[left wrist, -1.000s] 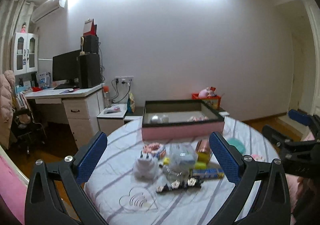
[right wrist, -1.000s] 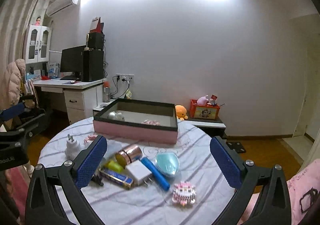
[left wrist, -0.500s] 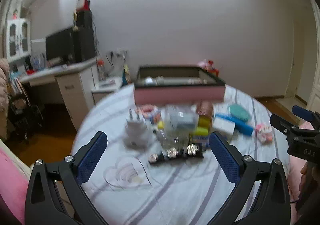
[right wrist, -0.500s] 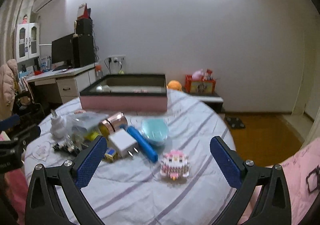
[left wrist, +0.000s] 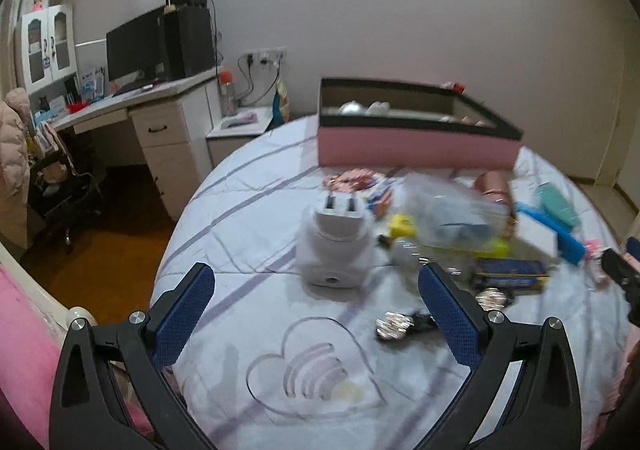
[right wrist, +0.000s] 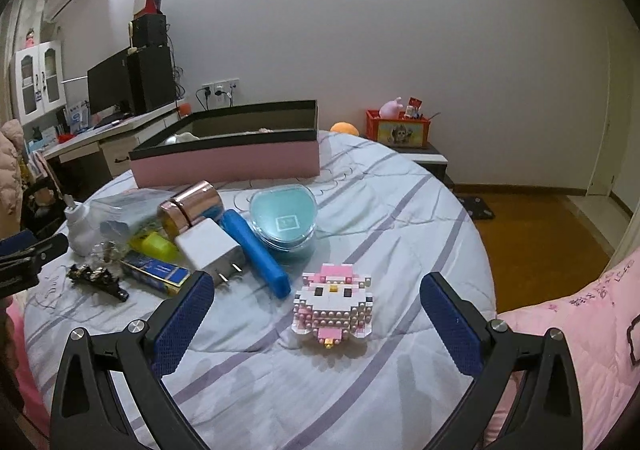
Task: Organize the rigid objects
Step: 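Grasp the white plug adapter with the left tool while the right tool grasps the block cat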
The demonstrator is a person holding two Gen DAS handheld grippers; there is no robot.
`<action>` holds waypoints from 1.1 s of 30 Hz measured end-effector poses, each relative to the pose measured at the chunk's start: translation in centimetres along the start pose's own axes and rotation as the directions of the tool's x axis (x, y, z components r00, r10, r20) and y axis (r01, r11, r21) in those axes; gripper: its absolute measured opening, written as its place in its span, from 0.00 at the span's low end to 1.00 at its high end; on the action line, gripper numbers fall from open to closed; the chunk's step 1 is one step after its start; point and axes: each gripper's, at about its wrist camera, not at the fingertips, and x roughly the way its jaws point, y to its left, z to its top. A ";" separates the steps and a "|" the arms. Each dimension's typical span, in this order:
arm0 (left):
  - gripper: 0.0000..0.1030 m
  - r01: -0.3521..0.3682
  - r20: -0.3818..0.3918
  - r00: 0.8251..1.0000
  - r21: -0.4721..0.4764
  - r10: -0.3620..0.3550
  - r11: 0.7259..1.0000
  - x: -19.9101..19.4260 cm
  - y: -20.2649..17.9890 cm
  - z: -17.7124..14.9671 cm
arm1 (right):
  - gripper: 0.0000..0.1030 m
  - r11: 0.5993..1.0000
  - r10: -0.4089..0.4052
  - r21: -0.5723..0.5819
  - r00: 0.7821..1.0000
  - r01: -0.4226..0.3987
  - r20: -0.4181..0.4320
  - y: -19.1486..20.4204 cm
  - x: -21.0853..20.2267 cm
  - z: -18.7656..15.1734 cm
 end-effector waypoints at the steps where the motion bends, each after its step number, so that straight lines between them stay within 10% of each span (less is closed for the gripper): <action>1: 1.00 -0.002 -0.013 1.000 0.003 0.002 1.000 0.8 0.2 0.2 | 1.00 1.000 0.002 0.001 1.000 -0.002 -0.005 0.0 0.2 0.0; 12: 0.93 0.018 -0.130 0.991 0.085 -0.007 0.996 5.6 0.2 2.3 | 1.00 1.000 0.001 0.020 0.995 0.001 -0.104 -0.8 3.0 0.1; 18: 0.56 0.076 -0.175 0.983 0.098 -0.058 0.992 7.0 -0.3 2.4 | 0.99 0.998 0.016 0.069 0.988 -0.005 -0.155 -1.8 4.0 0.2; 33: 0.54 0.104 -0.130 0.986 0.026 -0.100 0.994 3.8 1.3 1.6 | 0.46 1.000 -0.021 0.007 0.984 0.023 -0.176 -1.4 4.1 0.2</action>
